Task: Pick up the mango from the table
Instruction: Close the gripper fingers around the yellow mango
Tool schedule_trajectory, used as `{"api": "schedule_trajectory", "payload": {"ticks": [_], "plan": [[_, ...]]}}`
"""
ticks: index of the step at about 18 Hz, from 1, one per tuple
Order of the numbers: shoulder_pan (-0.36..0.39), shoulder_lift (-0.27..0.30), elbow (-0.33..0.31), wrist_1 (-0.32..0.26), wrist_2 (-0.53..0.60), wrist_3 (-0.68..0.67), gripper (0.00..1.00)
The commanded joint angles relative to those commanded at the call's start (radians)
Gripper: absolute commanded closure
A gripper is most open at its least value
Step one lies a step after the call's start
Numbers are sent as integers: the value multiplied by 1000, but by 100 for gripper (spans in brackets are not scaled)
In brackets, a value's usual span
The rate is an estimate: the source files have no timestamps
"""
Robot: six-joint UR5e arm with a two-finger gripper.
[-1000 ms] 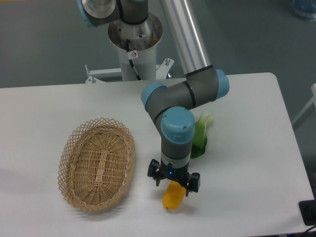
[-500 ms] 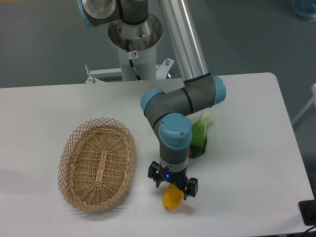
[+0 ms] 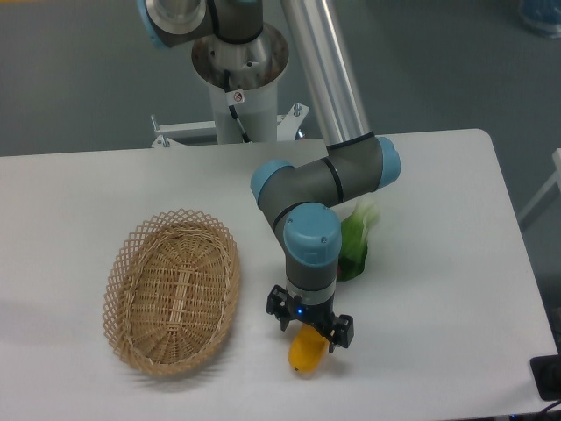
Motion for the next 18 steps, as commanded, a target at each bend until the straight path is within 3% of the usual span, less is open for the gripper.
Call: {"api": "schedule_trajectory", "payload": {"ticks": [3,7,9,18], "plan": [[0,-5,3,0,8,-2,4],[0,3,2,8,6,-8,34],[0,5,3,8,8,-8,44],[0,20,8,8,8,-11,56]]}}
